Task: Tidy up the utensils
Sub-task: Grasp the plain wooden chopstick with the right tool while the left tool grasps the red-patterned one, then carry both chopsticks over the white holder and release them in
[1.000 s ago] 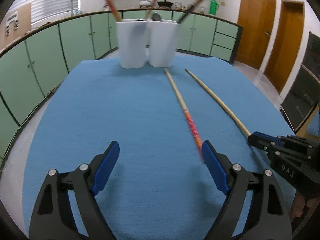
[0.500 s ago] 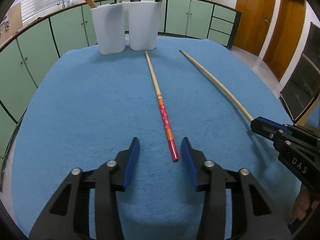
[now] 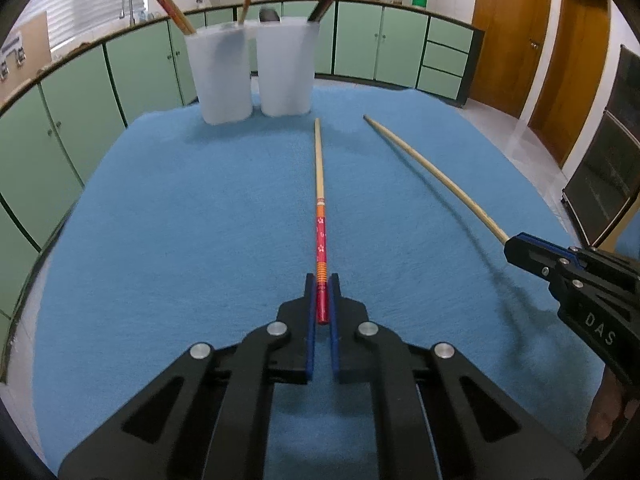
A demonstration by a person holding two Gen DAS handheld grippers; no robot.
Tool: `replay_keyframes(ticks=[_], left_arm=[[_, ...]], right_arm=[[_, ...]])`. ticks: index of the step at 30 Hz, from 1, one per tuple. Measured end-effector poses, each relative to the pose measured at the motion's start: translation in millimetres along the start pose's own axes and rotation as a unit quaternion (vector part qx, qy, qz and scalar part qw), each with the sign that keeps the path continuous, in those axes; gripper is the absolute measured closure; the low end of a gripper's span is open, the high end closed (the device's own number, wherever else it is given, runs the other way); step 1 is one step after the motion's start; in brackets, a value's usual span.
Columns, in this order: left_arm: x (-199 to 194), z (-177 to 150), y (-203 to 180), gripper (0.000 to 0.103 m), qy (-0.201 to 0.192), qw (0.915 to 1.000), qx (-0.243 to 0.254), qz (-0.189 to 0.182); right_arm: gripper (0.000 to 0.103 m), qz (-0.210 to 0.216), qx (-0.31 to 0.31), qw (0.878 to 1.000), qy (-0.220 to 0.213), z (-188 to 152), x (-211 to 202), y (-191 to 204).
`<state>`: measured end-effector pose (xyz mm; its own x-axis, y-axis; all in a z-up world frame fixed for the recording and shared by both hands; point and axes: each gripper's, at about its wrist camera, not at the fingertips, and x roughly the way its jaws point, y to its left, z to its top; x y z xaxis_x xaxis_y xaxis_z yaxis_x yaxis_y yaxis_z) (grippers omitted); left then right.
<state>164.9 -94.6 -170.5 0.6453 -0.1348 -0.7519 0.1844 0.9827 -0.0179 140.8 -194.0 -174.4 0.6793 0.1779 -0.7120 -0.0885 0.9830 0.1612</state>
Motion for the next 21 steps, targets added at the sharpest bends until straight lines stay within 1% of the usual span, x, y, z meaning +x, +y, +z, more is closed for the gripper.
replay_keyframes(ticks=[5,8,10,13,17,21], left_arm=[[-32,12,1,0.098,-0.027,0.9995,0.016,-0.001],[-48,20,4,0.098,-0.039,0.9991,0.018,-0.003],[-62,26,5,0.098,-0.055,0.9983,0.019,-0.003],[-80,36,8,0.098,-0.079,0.9967,0.02,-0.003],[-102,49,13,0.098,-0.109,0.9939,0.018,-0.008],[-118,61,18,0.098,-0.135,0.9906,0.022,-0.011]], right_arm=[[0.096,-0.001,-0.013,1.0,-0.025,11,-19,6],[0.096,-0.001,-0.015,0.999,-0.042,20,-31,8],[0.096,0.001,-0.012,0.999,-0.053,24,-39,9],[0.096,0.008,-0.007,0.998,-0.067,32,-50,10],[0.096,0.009,-0.016,0.996,-0.088,46,-68,15],[0.096,0.015,-0.027,0.995,-0.098,63,-80,21]])
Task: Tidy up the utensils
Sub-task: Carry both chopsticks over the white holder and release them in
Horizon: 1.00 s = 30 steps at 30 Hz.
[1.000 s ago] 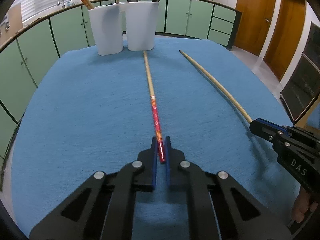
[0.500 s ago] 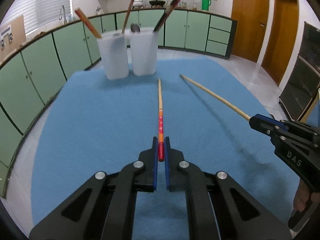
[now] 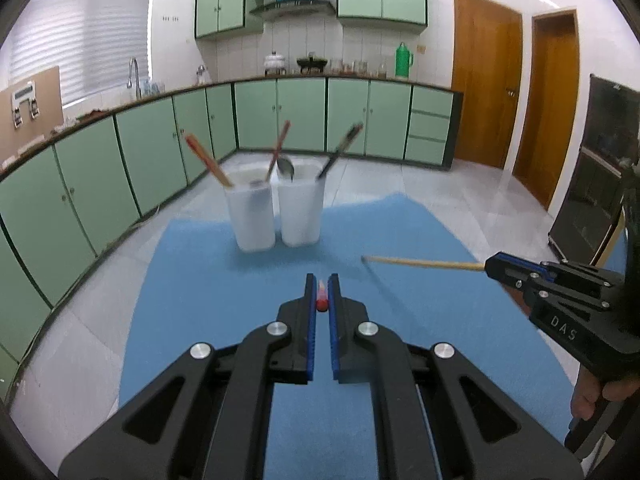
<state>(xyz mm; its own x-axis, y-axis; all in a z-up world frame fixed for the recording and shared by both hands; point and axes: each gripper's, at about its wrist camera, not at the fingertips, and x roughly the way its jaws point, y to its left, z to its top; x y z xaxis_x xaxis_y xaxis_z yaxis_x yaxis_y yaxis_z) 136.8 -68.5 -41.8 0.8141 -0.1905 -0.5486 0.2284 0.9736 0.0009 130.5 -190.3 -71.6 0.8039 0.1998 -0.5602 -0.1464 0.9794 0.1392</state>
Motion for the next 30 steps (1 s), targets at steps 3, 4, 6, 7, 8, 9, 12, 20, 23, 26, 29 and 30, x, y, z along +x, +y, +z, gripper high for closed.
replay_keyframes(ticks=[3,4,6,7,8,9,12,20,23,26,29,30], left_arm=[[-7,15,3,0.098,-0.019,0.9998,0.007,-0.001],[-9,19,4,0.098,-0.024,0.9997,0.011,-0.002],[-12,27,6,0.098,-0.029,0.9994,0.017,-0.006],[-13,31,6,0.098,-0.031,0.9993,0.018,-0.009],[-14,34,7,0.098,-0.033,0.9992,0.02,-0.01],[-16,36,7,0.098,-0.035,0.9991,0.022,-0.011],[-17,44,10,0.098,-0.042,0.9987,0.026,-0.014],[-24,53,16,0.098,-0.045,0.9979,0.039,-0.025],[-27,55,22,0.098,-0.045,0.9978,0.042,-0.026],[-31,56,28,0.098,-0.05,0.9977,0.039,-0.025],[-33,62,36,0.098,-0.056,0.9976,0.037,-0.021],[-34,64,37,0.098,-0.057,0.9975,0.036,-0.02]], right_arm=[[0.096,0.014,-0.001,1.0,0.001,15,-3,2],[0.096,0.019,0.001,1.0,0.003,20,-3,2],[0.096,0.032,0.007,0.999,0.007,30,-3,1],[0.096,0.039,0.009,0.999,0.008,37,-4,1],[0.096,0.046,0.009,0.999,0.008,44,-4,1],[0.096,0.05,0.009,0.999,0.008,47,-5,2],[0.096,0.07,0.005,0.997,0.008,65,-8,5],[0.096,0.085,-0.042,0.995,0.01,91,-13,26],[0.096,0.084,-0.058,0.995,0.006,98,-14,34],[0.096,0.085,-0.062,0.994,0.003,104,-13,38],[0.096,0.086,-0.062,0.994,-0.003,112,-13,40],[0.096,0.086,-0.061,0.994,-0.006,116,-13,41]])
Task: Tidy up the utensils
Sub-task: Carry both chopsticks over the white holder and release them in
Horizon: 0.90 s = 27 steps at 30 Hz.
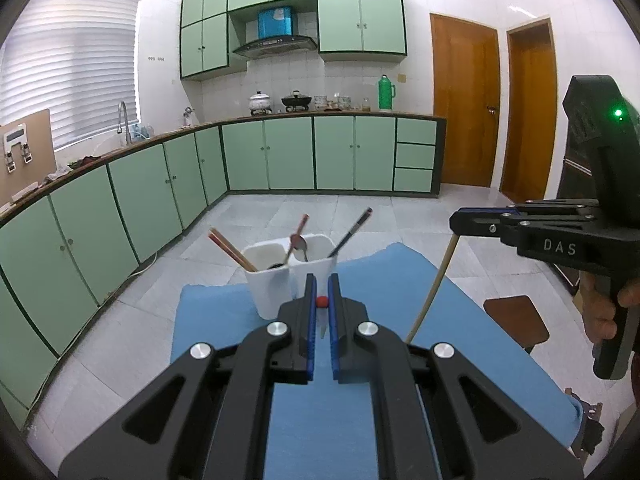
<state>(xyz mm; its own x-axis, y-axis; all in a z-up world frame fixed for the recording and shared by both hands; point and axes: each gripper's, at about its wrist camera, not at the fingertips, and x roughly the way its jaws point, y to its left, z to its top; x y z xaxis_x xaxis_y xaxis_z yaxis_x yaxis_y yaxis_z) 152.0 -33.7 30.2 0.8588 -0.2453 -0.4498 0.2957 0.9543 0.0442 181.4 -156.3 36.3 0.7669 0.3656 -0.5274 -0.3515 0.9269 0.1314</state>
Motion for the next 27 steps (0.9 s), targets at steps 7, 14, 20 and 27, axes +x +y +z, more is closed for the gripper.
replay_keyframes(ticks=[7,14,20,27], left_arm=[[-3,29,24,0.098,-0.032,0.9994,-0.003,0.016],[7,74,40,0.098,-0.065,0.9974,0.009,0.03],[30,97,47,0.098,-0.064,0.9975,0.015,0.026],[70,105,56,0.098,-0.047,0.9985,0.017,0.022]], right_arm=[[0.096,-0.007,-0.007,0.999,-0.033,41,-2,-2],[0.096,-0.009,0.007,0.997,-0.074,95,1,-9],[0.096,-0.021,0.007,0.995,-0.101,135,16,-14],[0.096,-0.039,0.001,0.994,-0.098,149,60,-20]])
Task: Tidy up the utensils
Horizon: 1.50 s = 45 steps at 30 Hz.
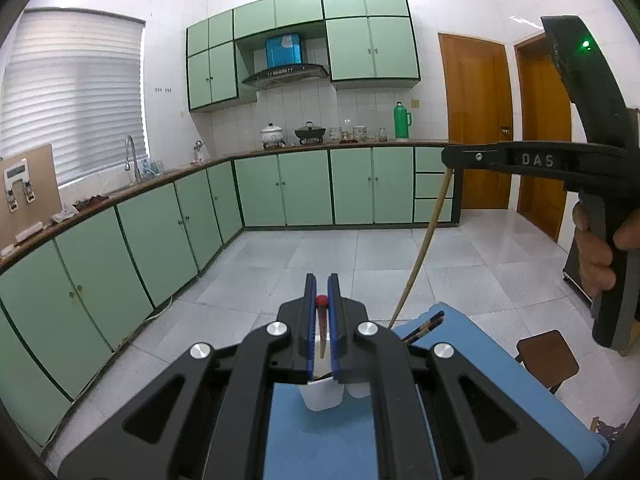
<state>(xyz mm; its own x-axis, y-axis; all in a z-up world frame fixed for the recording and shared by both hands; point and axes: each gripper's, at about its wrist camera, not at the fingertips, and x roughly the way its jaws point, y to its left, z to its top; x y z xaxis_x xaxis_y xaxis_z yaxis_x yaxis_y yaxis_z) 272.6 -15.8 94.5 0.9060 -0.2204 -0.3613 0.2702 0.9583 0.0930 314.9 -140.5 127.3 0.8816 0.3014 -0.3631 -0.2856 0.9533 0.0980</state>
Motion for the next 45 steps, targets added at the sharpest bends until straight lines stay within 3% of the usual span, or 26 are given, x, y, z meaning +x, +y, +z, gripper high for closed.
replay_keyframes(ticks=[15,18,20,22,24,29,32,35,40,45], left_arm=[[90,-36,15,0.097,0.07,0.997,-0.026,-0.018],[96,-39,22,0.096,0.077,0.9961,-0.041,-0.016],[92,-40,24,0.092,0.073,0.9962,-0.044,-0.014],[85,-40,26,0.073,0.065,0.9968,-0.046,-0.007],[73,-40,27,0.064,0.055,0.9973,-0.048,0.002],[38,-45,27,0.045,0.03,0.9973,-0.065,0.016],[14,-52,21,0.034,0.02,0.9968,-0.074,0.021],[-5,-62,15,0.027,0.017,0.9967,-0.075,0.025],[-36,-78,1,0.017,0.019,0.996,-0.083,0.027],[-64,-94,-13,0.014,0.025,0.9957,-0.086,0.024]], right_arm=[[0.096,0.012,0.01,0.996,0.084,-53,81,-14],[0.088,0.004,0.017,0.996,0.087,-59,79,-19],[0.078,-0.005,0.022,0.996,0.082,-61,73,-24],[0.067,-0.019,0.026,0.996,0.079,-62,64,-31],[0.055,-0.033,0.029,0.997,0.069,-65,49,-38],[0.024,-0.064,0.032,0.996,0.049,-75,13,-47],[0.014,-0.075,0.038,0.996,0.041,-89,-13,-49],[0.006,-0.078,0.047,0.995,0.037,-106,-36,-48],[0.006,-0.068,0.062,0.995,0.041,-130,-68,-40],[0.006,-0.057,0.068,0.995,0.041,-150,-95,-26]])
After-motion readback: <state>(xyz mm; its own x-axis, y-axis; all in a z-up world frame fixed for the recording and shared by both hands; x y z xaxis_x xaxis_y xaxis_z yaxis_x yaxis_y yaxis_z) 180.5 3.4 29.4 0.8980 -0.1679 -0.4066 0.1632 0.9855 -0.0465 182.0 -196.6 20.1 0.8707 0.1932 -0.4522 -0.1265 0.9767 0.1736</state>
